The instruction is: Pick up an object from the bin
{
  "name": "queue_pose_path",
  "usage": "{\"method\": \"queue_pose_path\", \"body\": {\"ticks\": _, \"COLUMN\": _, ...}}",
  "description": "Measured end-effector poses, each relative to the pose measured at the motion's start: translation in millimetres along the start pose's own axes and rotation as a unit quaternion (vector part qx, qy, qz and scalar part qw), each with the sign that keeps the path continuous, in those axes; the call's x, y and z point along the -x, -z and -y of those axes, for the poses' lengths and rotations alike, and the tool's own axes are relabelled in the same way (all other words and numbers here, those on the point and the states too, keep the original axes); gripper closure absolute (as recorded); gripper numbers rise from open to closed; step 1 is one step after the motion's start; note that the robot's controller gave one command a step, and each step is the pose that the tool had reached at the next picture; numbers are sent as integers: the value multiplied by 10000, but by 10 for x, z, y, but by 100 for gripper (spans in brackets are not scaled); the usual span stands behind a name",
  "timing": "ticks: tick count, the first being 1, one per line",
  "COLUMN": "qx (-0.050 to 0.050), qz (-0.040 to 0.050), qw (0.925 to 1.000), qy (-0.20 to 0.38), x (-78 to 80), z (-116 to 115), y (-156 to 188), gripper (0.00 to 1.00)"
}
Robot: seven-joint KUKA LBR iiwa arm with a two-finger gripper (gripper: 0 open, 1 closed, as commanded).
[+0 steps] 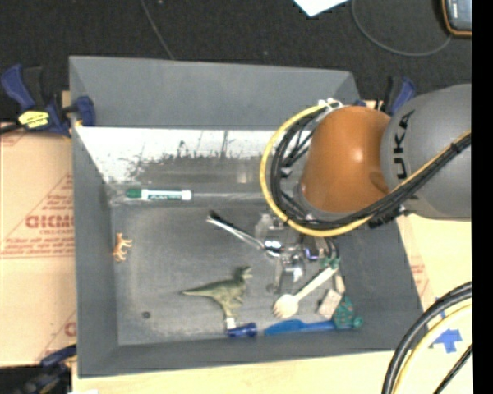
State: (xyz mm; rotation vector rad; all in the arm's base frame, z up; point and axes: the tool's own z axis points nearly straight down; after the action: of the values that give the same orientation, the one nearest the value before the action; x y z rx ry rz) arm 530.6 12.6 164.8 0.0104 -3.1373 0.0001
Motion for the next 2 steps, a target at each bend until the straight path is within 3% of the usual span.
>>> {"method": "queue_pose_path", "body": {"ticks": 1, "qx": 2, "qz": 38, "qw": 10000, "qy": -2, "x": 19, "z": -1, "y": 36, "gripper": 0}}
{"method": "queue_pose_path", "body": {"ticks": 2, "qx": 11, "qz": 45, "qw": 9996, "qy": -276, "x": 829, "z": -35, "y": -958, "gripper": 0}}
